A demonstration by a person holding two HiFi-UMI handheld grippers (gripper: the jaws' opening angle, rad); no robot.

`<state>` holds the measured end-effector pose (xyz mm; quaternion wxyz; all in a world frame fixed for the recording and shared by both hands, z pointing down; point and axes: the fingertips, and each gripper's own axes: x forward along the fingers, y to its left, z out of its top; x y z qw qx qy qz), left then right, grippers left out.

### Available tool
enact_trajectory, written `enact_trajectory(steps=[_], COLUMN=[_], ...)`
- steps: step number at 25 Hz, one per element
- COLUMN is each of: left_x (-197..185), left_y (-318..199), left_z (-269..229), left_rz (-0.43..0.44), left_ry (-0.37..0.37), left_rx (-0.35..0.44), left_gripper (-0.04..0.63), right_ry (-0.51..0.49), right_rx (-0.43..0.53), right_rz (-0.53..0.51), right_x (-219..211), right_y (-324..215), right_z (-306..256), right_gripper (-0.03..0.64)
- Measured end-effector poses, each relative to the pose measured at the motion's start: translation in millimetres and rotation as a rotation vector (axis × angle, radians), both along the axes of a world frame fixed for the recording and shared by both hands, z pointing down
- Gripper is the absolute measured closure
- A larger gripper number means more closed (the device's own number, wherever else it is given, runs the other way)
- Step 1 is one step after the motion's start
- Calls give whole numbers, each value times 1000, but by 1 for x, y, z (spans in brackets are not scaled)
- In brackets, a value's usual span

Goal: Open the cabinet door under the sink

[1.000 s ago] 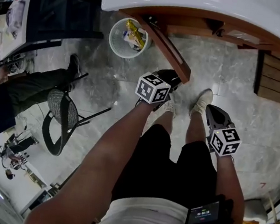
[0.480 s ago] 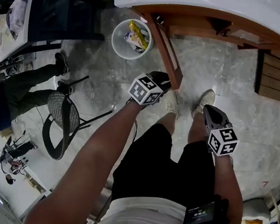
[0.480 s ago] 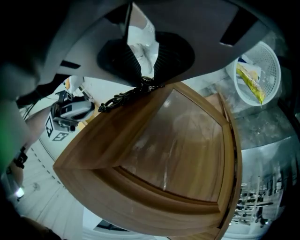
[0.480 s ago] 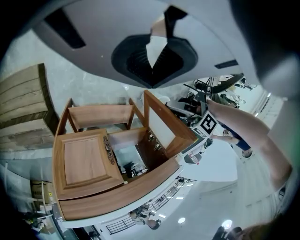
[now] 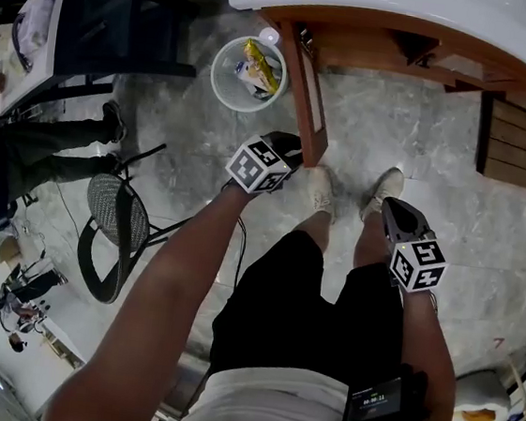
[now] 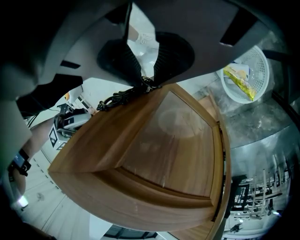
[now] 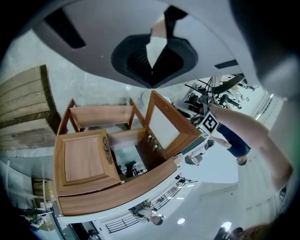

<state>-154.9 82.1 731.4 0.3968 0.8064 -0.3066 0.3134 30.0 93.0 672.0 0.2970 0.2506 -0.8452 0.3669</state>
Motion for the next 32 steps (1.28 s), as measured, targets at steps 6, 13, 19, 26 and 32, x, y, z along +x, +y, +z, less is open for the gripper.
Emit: enact_trajectory(steps=[6, 13, 19, 26, 32], left_x=[-31, -77, -72, -71, -54], left_y=[11, 9, 13, 27, 36], left_z=[0, 3, 6, -11, -48], left_rz=[-16, -32, -36, -129, -259], left_ry=[-87, -171, -212, -165, -69], left_rx=[34, 80, 99, 122, 161], left_gripper=[506, 506, 506, 506, 506], right_ry=[12, 19, 41, 64, 74], right_rx=[4, 46, 34, 51, 70], right_rz=[4, -3, 9, 25, 34], right_x=[-5, -21, -16, -11, -11], right_y=[1, -24, -25, -37, -56], right_z=[-4, -9, -11, -24, -37], right_gripper=[603, 604, 603, 603, 604])
